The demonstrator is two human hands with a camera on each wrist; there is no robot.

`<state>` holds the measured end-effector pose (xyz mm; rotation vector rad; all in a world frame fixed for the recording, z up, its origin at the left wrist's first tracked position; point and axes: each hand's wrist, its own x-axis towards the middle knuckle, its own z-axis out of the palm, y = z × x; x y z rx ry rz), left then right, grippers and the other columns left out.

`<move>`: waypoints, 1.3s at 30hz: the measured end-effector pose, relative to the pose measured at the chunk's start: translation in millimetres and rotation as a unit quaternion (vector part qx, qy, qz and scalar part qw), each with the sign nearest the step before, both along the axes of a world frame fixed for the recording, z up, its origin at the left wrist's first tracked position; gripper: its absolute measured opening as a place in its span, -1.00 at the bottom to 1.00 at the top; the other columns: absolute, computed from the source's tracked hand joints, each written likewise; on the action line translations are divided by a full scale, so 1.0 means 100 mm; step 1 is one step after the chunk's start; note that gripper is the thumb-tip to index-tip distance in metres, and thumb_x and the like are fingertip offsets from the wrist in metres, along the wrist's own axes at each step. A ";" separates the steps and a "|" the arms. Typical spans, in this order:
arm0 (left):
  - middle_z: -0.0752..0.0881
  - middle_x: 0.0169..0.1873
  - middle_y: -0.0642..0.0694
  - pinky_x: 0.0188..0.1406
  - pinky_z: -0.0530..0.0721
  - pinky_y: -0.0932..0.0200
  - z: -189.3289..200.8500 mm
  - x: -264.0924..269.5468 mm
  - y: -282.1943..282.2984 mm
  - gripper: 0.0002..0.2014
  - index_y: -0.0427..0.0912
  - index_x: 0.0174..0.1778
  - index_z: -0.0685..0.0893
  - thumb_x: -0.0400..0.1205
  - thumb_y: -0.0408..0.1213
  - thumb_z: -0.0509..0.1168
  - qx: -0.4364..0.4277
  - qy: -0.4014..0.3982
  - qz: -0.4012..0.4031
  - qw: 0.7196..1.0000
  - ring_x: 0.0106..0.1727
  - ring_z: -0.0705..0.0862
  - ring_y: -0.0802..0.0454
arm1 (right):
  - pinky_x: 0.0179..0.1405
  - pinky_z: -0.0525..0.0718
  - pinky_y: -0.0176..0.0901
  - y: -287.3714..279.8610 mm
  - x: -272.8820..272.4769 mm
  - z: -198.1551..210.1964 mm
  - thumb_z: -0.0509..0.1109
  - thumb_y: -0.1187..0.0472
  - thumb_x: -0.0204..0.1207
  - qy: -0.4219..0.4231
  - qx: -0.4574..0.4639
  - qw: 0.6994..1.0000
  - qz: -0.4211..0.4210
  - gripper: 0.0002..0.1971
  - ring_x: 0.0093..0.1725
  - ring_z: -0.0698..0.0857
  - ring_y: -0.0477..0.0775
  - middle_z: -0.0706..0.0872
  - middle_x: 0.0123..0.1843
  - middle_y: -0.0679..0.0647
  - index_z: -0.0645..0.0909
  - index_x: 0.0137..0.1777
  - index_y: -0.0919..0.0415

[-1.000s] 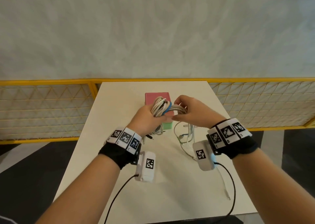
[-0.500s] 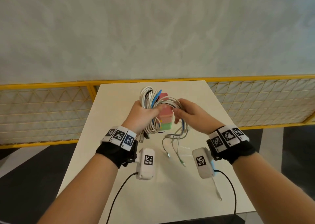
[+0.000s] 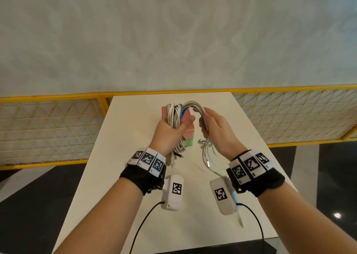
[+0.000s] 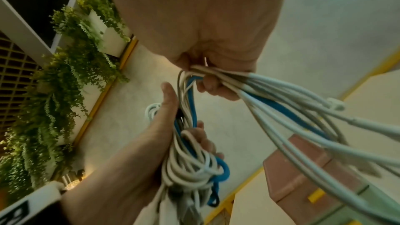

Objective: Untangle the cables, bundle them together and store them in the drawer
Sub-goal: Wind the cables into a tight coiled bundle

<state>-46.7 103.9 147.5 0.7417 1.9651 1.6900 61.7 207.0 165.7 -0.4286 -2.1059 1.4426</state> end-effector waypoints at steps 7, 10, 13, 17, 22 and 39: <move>0.80 -0.17 -0.24 -0.23 0.84 -0.03 0.13 0.22 0.03 -0.33 -0.19 -0.05 0.68 0.12 0.23 0.62 0.030 -0.051 -0.037 0.998 -0.15 0.82 -0.10 | -0.33 0.62 -0.41 -0.17 0.06 -0.18 0.10 0.27 0.69 -0.092 0.073 0.993 0.033 -0.82 -0.23 0.59 -0.01 0.36 0.11 0.14 0.53 0.08 0.29; 0.78 -0.20 -0.40 -0.27 0.83 -0.17 0.12 0.26 0.01 -0.33 -0.44 -0.01 0.68 0.27 0.11 0.64 0.047 -0.087 -0.030 0.995 -0.22 0.82 -0.26 | -0.27 0.67 -0.38 -0.17 0.11 -0.16 0.11 0.22 0.69 -0.124 0.096 0.986 0.059 -0.80 -0.20 0.57 0.03 0.31 0.13 0.14 0.53 0.13 0.26; 0.78 -0.27 -0.33 -0.25 0.82 -0.01 0.13 0.27 0.02 -0.54 -0.44 -0.08 0.71 0.48 -0.03 0.54 0.047 -0.068 0.004 0.997 -0.25 0.82 -0.16 | -0.15 0.68 -0.31 -0.17 0.19 -0.14 0.28 0.13 0.62 -0.156 0.093 0.977 0.114 -0.57 -0.20 0.58 -0.06 0.29 0.17 0.08 0.33 0.46 -0.03; 0.79 -0.43 -0.15 -0.35 0.76 0.10 0.27 0.16 -0.01 -0.69 -0.29 -0.27 0.76 0.58 -0.08 0.45 0.071 -0.046 0.073 0.994 -0.44 0.78 0.01 | -0.25 0.70 -0.26 -0.14 0.27 -0.35 0.48 0.27 0.41 -0.149 0.050 0.982 0.107 0.01 -0.07 0.64 0.02 0.32 0.22 0.04 -0.17 0.61 -0.21; 0.82 -0.34 -0.11 0.06 0.77 -0.27 0.36 0.05 -0.10 -0.83 0.03 -0.39 0.81 0.50 -0.04 0.50 0.107 -0.016 0.034 0.994 -0.13 0.82 -0.24 | -0.17 0.71 -0.26 -0.12 0.26 -0.53 0.32 0.25 0.58 -0.201 0.121 0.966 0.104 -0.75 -0.30 0.64 -0.26 0.63 -0.11 -0.14 0.50 0.22 0.02; 0.44 -0.67 -0.09 -0.28 0.67 0.05 0.24 0.09 -0.22 -0.55 -0.49 -0.33 0.54 0.58 -0.12 0.46 0.075 -0.038 -0.159 0.984 -0.59 0.52 -0.08 | -0.17 0.43 -0.17 0.07 -0.03 -0.18 0.29 0.24 0.46 -0.278 0.450 0.849 -0.012 -0.76 -0.06 0.72 0.18 0.78 -0.10 0.07 0.63 0.11 0.08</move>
